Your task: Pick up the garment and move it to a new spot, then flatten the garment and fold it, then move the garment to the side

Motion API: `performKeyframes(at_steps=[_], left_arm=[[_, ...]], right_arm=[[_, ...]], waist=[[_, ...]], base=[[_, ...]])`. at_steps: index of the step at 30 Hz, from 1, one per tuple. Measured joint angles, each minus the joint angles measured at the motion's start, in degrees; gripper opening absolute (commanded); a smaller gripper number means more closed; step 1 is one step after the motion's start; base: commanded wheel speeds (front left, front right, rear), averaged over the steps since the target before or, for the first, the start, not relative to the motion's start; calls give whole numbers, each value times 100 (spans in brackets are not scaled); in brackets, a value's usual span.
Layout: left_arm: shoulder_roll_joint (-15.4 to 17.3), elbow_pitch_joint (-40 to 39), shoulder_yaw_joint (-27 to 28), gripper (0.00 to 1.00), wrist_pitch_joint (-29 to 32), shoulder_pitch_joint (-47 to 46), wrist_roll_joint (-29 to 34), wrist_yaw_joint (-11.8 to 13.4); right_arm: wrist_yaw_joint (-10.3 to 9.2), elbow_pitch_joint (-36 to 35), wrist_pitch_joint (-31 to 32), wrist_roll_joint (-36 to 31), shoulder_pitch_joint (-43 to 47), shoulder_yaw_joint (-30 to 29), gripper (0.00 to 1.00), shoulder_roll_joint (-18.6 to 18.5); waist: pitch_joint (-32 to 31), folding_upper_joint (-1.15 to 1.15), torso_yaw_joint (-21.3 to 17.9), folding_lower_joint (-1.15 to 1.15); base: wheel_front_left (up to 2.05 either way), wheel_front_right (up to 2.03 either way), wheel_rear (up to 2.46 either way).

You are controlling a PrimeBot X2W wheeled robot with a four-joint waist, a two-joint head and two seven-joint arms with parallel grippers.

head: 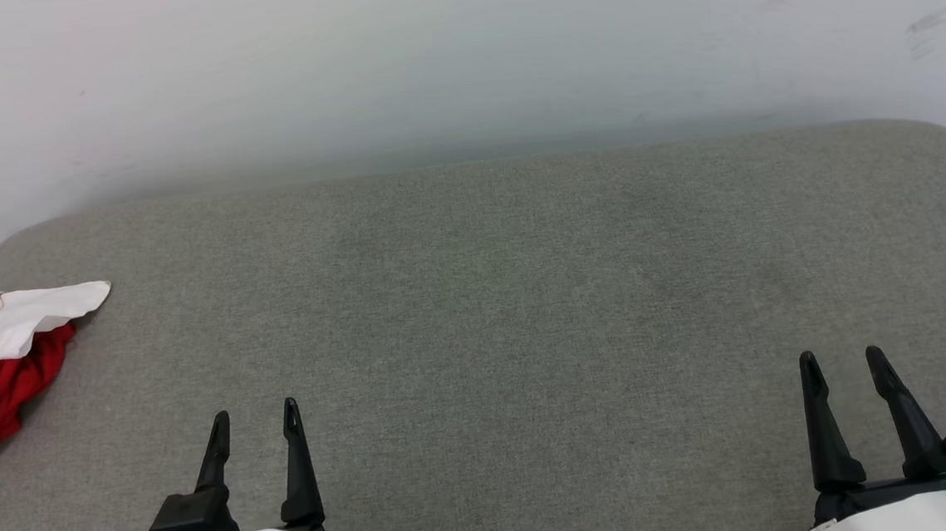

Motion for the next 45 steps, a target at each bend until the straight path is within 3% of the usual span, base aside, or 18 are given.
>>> performKeyframes(at_steps=[22,45], left_arm=[[-152,81,140,100,-208,143,734,-174],[-175,113,255,100,-216,195,455,-298]], right_arm=[[1,-120,-222,-627,171,110,100,0],[1,-43,-236,-258,188,123,100,-1]], waist=[[-37,0,9,0],[-57,0,4,0]], base=[[0,0,0],[0,0,0]])
